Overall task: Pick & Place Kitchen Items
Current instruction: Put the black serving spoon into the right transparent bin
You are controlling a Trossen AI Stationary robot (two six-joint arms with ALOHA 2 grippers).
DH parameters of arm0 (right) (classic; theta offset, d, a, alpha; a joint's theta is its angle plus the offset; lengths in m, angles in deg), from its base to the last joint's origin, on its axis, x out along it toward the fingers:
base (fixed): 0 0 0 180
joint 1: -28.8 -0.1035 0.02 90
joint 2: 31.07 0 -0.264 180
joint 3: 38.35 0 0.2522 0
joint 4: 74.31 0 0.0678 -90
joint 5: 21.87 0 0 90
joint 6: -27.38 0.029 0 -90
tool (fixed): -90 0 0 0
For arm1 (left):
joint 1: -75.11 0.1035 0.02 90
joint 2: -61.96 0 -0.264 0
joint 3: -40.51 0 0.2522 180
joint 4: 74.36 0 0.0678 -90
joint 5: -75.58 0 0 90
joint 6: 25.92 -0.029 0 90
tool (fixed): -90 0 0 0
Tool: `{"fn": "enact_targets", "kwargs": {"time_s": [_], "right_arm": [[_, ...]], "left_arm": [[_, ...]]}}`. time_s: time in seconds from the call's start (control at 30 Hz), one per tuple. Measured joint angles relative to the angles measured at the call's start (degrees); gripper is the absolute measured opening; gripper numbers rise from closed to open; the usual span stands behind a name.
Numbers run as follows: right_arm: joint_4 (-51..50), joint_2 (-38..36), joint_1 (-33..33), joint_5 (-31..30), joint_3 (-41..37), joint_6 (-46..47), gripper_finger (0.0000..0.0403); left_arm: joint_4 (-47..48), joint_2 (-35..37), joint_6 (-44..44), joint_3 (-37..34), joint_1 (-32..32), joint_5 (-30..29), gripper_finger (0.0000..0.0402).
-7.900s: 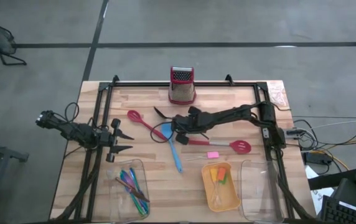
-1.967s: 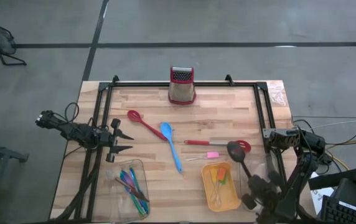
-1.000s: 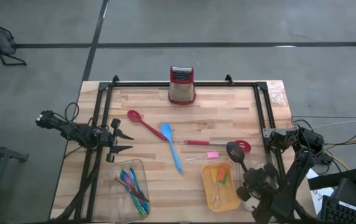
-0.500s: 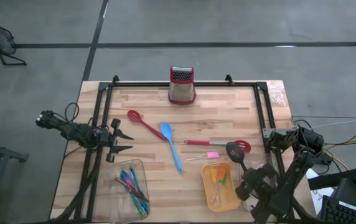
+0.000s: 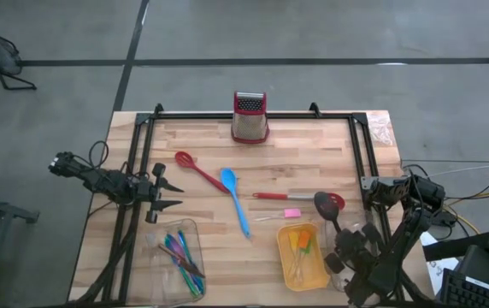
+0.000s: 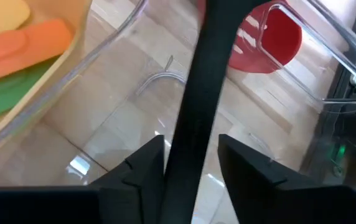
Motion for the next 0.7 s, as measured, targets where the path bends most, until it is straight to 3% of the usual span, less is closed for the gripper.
{"fn": "enact_targets", "kwargs": {"time_s": [0.23,0.7], "right_arm": [[-0.3,0.0,0.0,0.1,0.4,-0.2,0.0073],[-1.1,0.1,-1.2,3.1,3.0,7.7,0.0072]], "left_arm": [[0.0,0.0,0.0,0.0,0.0,0.0,0.0159],[0.0,0.0,0.0,0.0,0.0,0.0,0.0159]]}}
